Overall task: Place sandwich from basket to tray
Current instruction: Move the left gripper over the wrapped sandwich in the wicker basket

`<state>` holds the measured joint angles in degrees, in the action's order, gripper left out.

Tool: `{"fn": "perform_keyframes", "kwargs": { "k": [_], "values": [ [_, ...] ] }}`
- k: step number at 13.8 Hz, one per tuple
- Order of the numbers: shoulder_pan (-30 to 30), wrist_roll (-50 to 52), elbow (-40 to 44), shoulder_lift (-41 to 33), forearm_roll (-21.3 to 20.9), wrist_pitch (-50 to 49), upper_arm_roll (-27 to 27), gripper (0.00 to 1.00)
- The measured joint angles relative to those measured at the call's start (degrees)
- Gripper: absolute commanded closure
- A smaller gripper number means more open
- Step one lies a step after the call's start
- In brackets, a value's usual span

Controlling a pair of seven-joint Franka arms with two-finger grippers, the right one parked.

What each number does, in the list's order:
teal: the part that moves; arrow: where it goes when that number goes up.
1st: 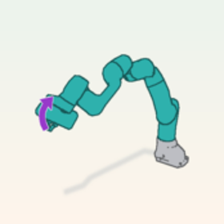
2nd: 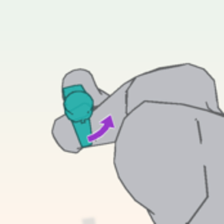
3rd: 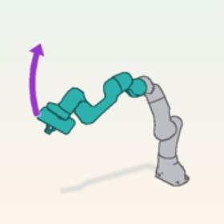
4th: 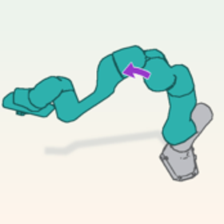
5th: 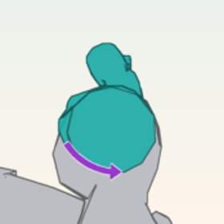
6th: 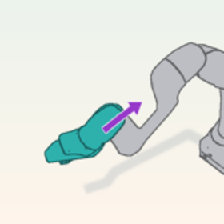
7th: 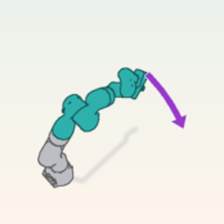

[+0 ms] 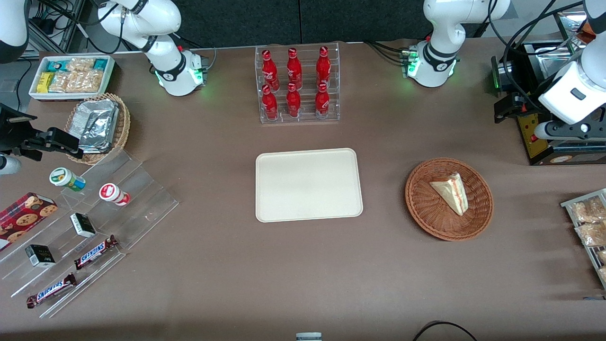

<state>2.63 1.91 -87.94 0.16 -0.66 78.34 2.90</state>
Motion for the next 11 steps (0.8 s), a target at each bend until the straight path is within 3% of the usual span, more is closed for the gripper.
{"fn": "perform_keyframes", "kwargs": {
  "k": [7,11],
  "values": [
    [-0.07,-0.07,0.06,3.29,-0.91,0.87,-0.11,0.0],
    [-0.28,3.0,-5.48,6.37,-1.12,10.01,-0.9,0.0]
  ]
}}
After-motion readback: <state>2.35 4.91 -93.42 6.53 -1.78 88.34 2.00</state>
